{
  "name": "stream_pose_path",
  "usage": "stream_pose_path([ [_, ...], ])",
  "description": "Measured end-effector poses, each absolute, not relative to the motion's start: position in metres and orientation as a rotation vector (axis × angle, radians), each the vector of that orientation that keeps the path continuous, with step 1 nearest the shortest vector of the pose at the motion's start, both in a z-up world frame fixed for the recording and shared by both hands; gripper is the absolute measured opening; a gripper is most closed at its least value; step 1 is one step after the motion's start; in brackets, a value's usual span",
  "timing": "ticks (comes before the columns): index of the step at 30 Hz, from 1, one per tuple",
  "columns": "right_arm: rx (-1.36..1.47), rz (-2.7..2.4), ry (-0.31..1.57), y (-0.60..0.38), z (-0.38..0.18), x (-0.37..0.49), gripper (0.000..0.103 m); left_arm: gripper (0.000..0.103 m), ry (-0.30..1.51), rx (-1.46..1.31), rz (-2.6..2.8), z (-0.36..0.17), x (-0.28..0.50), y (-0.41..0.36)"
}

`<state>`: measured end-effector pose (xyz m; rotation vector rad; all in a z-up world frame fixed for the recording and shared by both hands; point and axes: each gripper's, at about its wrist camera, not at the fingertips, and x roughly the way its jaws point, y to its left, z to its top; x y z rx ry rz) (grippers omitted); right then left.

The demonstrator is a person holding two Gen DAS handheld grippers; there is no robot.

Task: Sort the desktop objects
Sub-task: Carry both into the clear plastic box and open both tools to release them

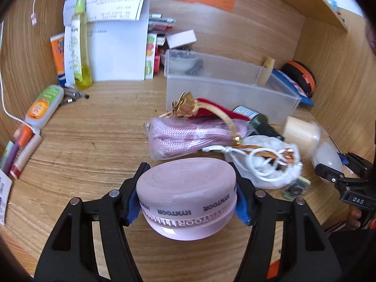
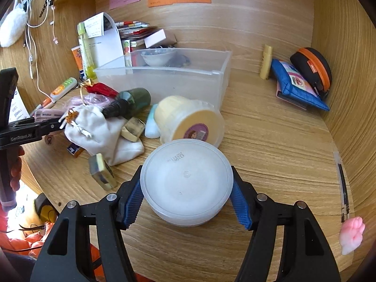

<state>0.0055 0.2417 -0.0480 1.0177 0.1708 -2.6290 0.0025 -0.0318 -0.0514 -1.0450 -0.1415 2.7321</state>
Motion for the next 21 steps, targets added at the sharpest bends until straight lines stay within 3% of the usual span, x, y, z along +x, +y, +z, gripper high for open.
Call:
stream_pose_path([
  [21,0.833,-2.660,0.200,0.239,0.019,-0.003,0.062,0.064,-0.083,-0.895,2.742,0.012,-0.008,-0.035],
])
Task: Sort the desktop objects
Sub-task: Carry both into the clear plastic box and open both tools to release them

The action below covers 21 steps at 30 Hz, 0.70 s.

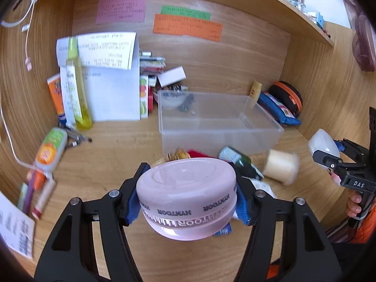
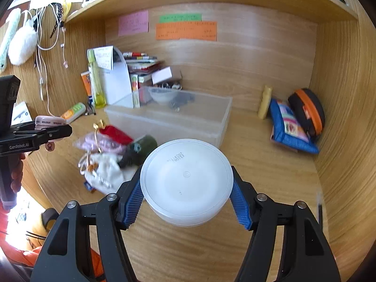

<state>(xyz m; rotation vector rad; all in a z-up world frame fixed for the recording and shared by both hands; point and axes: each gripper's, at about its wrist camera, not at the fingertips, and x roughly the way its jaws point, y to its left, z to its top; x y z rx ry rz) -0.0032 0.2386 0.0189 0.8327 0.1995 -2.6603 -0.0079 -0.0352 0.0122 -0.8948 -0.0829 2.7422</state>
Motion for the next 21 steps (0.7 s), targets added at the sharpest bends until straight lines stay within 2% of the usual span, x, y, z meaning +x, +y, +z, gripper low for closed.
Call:
stream_pose_path([
  [21,0.897,-2.575,0.178,0.213,0.039,-0.116,0.062,0.064,-0.008,-0.879,2.704,0.044,-0.116,-0.030],
])
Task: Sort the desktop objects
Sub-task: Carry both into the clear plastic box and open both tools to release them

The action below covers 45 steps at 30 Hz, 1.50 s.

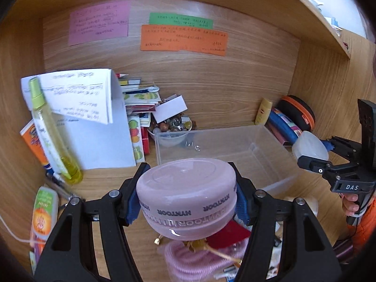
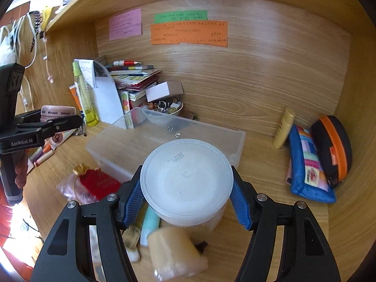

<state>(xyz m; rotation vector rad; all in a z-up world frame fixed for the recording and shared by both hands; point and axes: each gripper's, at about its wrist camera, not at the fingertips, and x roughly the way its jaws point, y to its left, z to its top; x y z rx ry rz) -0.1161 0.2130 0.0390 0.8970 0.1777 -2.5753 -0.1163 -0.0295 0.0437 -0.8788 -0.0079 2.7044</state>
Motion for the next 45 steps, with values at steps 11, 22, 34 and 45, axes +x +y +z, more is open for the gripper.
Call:
stream_pose_path([
  [11,0.990,-2.551,0.197,0.205,0.029,-0.165,0.062,0.064,0.004,-0.962,2.626,0.035,-0.166,-0.016],
  [22,1.143,-2.462,0.295,0.188,-0.002,-0.204,0.062,0.064,0.008,-1.148,2.511,0.007,-0.211,-0.004],
  [34,1.295,-2.360,0.398,0.171,-0.028,-0.227,0.062,0.064,0.119,-1.248,2.408,-0.015,-0.236,0.017],
  [45,1.365,-2.310,0.490,0.159,-0.033,-0.228,0.062,0.064,0.202,-1.271,2.345,-0.020,-0.234,0.030],
])
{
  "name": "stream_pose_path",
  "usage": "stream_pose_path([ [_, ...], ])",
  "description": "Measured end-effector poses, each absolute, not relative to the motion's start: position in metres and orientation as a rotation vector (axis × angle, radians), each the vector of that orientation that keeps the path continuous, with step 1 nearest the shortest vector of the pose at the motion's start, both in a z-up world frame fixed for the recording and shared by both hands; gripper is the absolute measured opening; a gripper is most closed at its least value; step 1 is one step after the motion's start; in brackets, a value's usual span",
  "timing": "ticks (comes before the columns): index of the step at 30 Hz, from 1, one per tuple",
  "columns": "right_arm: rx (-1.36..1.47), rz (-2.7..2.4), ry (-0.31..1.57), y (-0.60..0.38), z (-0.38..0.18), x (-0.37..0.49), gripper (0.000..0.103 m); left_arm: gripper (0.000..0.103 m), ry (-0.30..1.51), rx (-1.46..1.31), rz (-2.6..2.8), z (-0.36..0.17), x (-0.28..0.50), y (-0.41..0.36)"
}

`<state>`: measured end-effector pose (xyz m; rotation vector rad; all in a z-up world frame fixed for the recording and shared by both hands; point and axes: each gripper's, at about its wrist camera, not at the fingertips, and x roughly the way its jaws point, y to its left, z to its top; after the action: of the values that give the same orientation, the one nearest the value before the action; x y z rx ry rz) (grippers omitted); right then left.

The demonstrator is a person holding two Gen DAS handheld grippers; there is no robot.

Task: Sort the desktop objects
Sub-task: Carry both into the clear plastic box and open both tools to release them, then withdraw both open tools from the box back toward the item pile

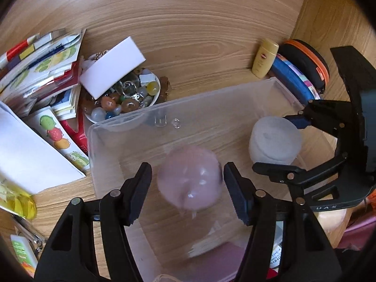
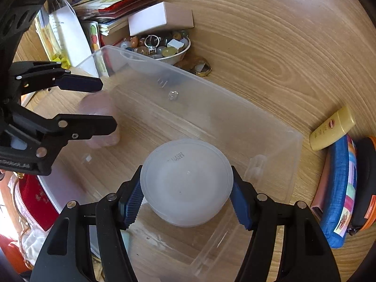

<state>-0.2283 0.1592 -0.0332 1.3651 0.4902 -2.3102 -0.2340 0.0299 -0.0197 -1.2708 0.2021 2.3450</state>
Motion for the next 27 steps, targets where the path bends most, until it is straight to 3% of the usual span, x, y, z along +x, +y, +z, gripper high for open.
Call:
stream_pose_path([
  [10,1.361,-2.344,0.536,0.151,-0.034,-0.226,0.063,0.065,0.220,-1.228,2.388,-0.012,-0.230,0.027],
  [17,1.275,-2.420,0.620,0.141,-0.023,-0.213,0.064,0.076,0.235,-1.159,2.440,0.004,-0.214,0.019],
  [21,1.229,-2.465,0.631,0.141,-0.013,-0.206,0.068,0.089,0.226,-1.123,2.471,0.014,-0.206,0.015],
  [27,1.163,-2.546,0.612,0.146,0.008,-0.186,0.070,0.094,0.213,-1.082,2.508,0.027,-0.189,0.007],
])
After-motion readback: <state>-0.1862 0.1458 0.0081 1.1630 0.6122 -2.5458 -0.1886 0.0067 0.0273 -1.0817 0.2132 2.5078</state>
